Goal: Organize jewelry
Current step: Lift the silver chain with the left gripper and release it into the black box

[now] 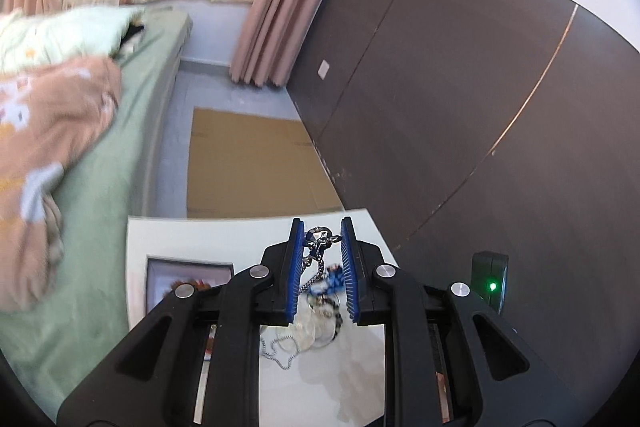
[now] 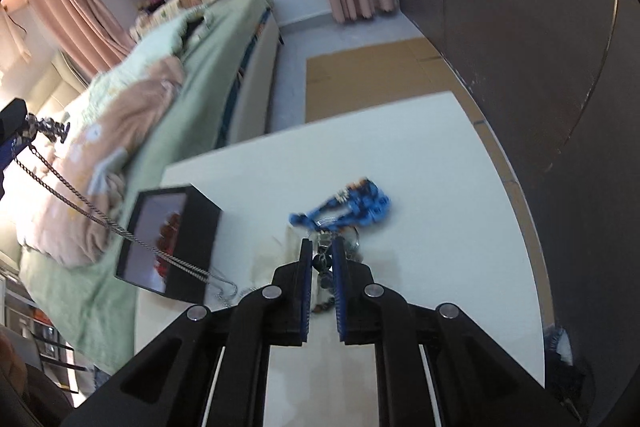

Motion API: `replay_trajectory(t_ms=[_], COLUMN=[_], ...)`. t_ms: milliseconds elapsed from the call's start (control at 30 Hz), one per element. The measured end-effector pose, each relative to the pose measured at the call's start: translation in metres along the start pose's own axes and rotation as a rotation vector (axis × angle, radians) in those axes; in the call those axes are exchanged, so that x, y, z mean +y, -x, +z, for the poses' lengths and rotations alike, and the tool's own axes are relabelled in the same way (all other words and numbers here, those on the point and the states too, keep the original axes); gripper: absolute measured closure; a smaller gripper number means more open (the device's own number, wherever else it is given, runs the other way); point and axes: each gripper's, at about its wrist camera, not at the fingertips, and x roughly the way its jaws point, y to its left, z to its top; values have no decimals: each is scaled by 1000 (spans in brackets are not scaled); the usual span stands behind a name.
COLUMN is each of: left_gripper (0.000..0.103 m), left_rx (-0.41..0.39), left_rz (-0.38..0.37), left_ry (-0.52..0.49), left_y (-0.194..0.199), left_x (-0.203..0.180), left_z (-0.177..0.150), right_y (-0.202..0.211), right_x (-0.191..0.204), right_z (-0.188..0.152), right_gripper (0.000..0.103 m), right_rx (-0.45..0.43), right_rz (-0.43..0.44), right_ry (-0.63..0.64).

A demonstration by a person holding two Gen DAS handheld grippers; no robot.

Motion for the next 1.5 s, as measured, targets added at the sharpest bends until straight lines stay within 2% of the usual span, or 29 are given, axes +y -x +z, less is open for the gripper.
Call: replay_trajectory(t_ms=[367,667,833,1200,1300,1500], left_gripper=[84,84,84,84,84,84], left_rx=[-124,-229,-252,-216,-198,-93], left_rz=[57,95,115,110,103,83], left_ry=[-82,-134,-139,-83,-44,51], left_y=[58,108,120,99,88,35], left_x=[-27,-47,-43,-7,7,46], left_z=[56,96,105,88,74,27], right_y=[12,4,1,1,3,5], right_x=[0,10,12,23,26,32], right_z=[15,13,12,11,12,13], right_gripper=[93,93,93,93,93,93], right_rx=[-64,-54,-50,-69,-84,-112], right_rz=[78,97,96,133,143,165], right_ry=[-19,-7,-4,8,13,6])
